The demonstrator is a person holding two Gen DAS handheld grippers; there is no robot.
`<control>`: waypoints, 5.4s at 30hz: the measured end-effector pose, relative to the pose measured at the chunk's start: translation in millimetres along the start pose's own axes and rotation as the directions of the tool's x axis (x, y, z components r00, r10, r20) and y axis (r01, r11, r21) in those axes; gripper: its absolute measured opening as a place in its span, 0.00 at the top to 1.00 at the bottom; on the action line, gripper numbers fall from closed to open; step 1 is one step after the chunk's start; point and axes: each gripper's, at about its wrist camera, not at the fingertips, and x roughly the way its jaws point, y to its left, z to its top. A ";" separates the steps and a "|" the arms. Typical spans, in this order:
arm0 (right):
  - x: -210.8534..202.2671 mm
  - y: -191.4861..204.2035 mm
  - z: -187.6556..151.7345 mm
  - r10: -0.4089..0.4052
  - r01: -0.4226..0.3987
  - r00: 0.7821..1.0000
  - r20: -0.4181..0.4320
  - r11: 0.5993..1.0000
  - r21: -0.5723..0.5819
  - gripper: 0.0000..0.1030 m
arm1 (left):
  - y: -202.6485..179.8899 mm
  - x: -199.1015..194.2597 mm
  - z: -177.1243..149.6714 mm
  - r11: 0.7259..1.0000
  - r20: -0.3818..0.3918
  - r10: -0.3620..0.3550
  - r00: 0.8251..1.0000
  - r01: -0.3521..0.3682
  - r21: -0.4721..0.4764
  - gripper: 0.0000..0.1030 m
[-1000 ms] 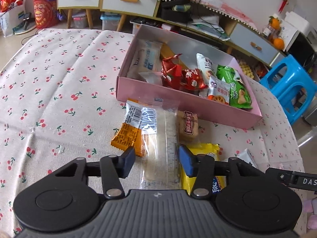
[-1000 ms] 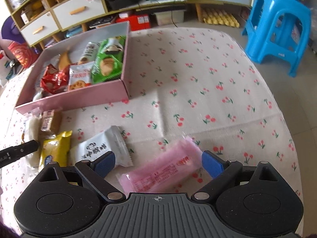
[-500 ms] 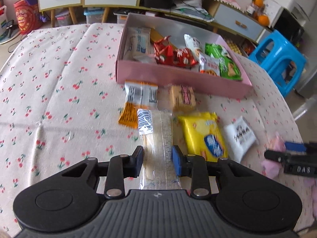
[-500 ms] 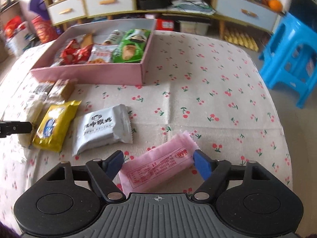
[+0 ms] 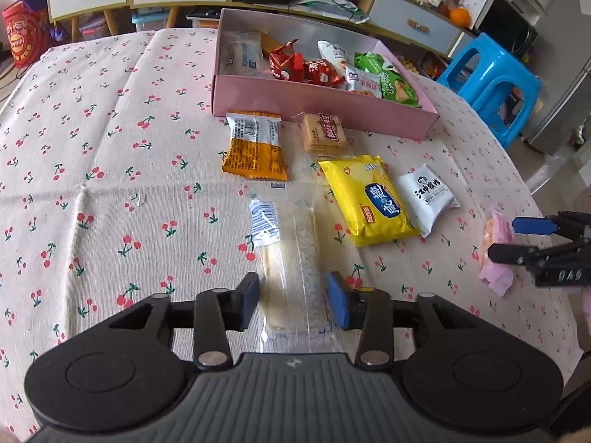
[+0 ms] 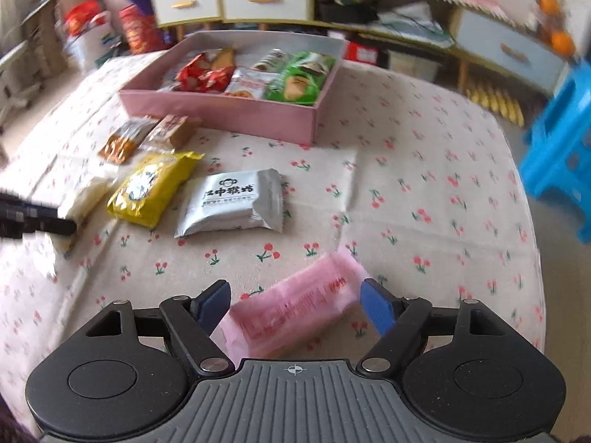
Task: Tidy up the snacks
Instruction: 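Move both grippers back to the table toward the bread stick and pink bar, then grasp the clear bread stick with left gripper while right grasps pink wrapped bar, then carry both snacks into the pink box and open both grippers, then lift both open grippers from the box and move to the remaining snacks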
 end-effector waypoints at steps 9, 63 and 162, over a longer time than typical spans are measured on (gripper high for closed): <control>6.2 -20.0 -1.6 0.037 -0.019 0.996 -0.077 0.977 0.215 0.22 | -9.5 4.7 -2.1 0.999 0.013 0.024 1.000 -0.024 0.023 0.51; -7.7 18.4 84.7 0.139 -0.163 0.985 0.104 0.947 0.278 0.70 | -5.4 -14.4 51.2 0.985 0.151 -0.005 0.988 0.031 -0.171 0.75; -5.5 14.3 95.0 0.037 -0.059 0.997 0.074 0.941 0.334 0.14 | -26.8 -4.5 73.9 0.985 0.108 0.171 0.979 -0.170 -0.017 0.00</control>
